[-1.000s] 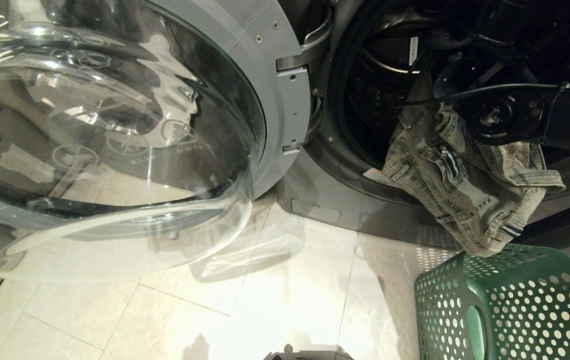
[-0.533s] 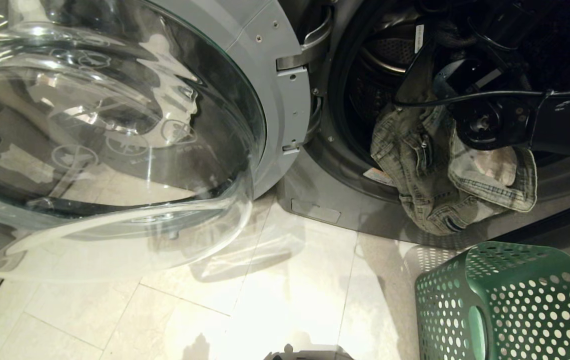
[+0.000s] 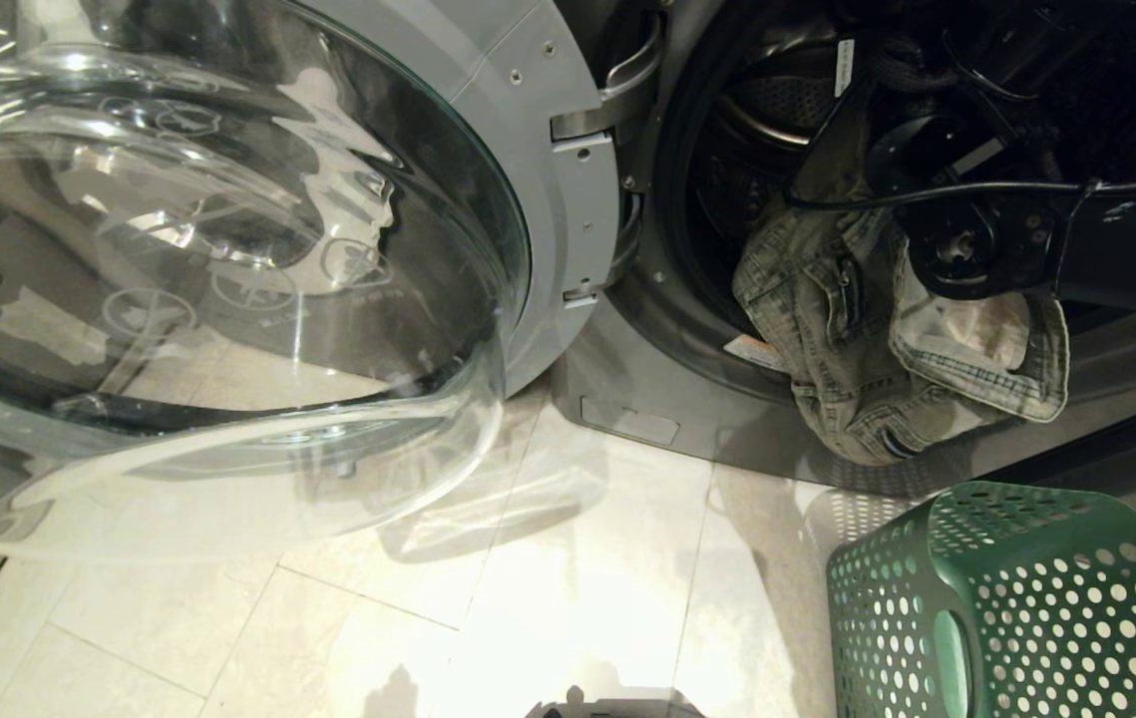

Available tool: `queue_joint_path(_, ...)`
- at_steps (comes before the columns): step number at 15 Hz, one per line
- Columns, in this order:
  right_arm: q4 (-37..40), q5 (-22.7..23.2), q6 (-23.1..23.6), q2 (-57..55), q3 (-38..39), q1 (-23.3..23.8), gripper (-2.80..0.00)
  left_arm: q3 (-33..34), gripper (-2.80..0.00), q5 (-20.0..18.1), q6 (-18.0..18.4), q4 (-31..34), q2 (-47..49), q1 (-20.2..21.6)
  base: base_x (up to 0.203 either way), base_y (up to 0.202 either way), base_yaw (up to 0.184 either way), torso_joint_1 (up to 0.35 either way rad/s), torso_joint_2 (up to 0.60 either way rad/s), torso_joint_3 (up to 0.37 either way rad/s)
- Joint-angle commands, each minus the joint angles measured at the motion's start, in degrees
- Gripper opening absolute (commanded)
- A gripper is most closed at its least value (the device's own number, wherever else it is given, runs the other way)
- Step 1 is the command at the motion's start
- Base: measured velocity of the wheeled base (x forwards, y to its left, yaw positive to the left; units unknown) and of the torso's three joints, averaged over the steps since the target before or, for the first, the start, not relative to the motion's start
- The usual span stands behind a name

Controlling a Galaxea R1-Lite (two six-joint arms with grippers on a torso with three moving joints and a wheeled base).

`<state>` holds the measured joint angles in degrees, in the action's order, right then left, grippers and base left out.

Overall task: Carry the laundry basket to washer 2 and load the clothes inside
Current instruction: Place the clothes into the washing machine

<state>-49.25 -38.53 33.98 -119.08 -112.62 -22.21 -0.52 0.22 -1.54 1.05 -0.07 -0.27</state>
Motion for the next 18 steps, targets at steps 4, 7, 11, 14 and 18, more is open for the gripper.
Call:
queue_joint_path(4, -0.78, -0.38, 0.79, 1.71, 0.12, -0.03, -2.8, 0.0, -2.8, 0.04, -0.05, 0.01, -0.01, 0.0, 0.0, 0.0, 0.0, 0.0, 0.0, 0.0)
queue_joint_path(7, -1.94, -0.62, 0.06, -0.83, 0.2, 0.17, -2.8, 0.0, -2.8, 0.04, -0.05, 0.01, -0.01, 0.0, 0.0, 0.0, 0.0, 0.0, 0.0, 0.0)
queue_joint_path(11, -4.91, -0.66, -0.35, -4.03, 0.29, 1.66, -2.8, 0.0, -2.8, 0.04, -0.05, 0.01, -0.01, 0.0, 0.0, 0.0, 0.0, 0.0, 0.0, 0.0)
queue_joint_path(14, -12.04, -0.66, -0.23, -7.54, 0.22, 2.98, -2.8, 0.0, -2.8, 0.04, -0.05, 0.01, -0.01, 0.0, 0.0, 0.0, 0.0, 0.0, 0.0, 0.0)
queue_joint_path(18, -18.45, -1.65, -1.02, -11.13, 0.12, 4.47, -2.8, 0.0, -2.8, 0.04, -0.05, 0.01, -0.01, 0.0, 0.0, 0.0, 0.0, 0.0, 0.0, 0.0)
